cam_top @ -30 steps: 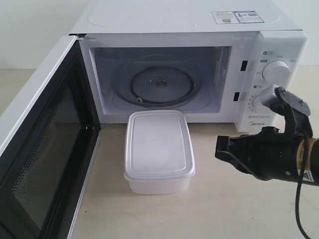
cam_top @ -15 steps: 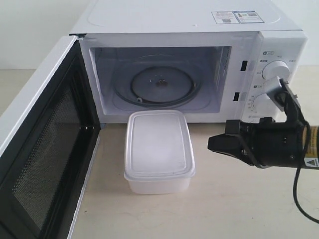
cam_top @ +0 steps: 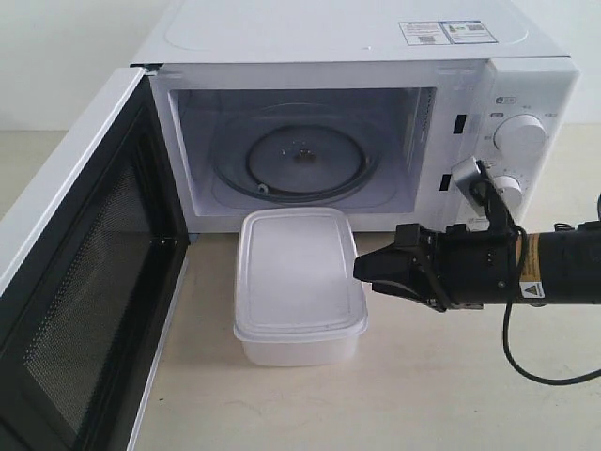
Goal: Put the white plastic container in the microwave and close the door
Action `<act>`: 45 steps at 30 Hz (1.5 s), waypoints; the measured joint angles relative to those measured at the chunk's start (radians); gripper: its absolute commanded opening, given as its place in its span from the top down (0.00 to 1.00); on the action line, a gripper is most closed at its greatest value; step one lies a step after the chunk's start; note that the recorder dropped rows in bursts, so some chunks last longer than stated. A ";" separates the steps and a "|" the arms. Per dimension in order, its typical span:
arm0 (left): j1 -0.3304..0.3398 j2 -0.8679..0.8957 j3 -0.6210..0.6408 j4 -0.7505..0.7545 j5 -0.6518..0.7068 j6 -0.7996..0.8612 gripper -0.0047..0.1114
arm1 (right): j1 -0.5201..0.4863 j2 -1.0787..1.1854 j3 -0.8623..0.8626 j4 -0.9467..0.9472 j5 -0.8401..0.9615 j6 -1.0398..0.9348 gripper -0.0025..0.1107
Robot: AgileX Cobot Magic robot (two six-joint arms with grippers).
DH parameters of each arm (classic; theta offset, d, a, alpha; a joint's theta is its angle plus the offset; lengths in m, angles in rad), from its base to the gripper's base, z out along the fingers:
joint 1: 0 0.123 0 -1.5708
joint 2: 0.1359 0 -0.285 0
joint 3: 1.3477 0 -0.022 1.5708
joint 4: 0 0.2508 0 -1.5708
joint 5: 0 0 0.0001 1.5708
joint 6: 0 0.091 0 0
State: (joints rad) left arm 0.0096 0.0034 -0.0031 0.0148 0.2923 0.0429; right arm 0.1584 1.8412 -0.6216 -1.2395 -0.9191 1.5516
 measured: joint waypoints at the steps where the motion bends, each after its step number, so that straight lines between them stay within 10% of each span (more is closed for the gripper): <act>1: 0.000 0.000 0.000 0.000 0.000 0.000 0.92 | 0.000 0.012 -0.008 0.002 -0.005 -0.004 0.64; 45: 0.000 0.000 0.000 0.000 0.000 0.000 0.92 | -0.003 0.194 -0.136 0.054 -0.111 -0.077 0.64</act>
State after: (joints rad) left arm 0.0096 0.0034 -0.0031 0.0148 0.2923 0.0429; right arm 0.1554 2.0356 -0.7578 -1.1851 -1.0299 1.4748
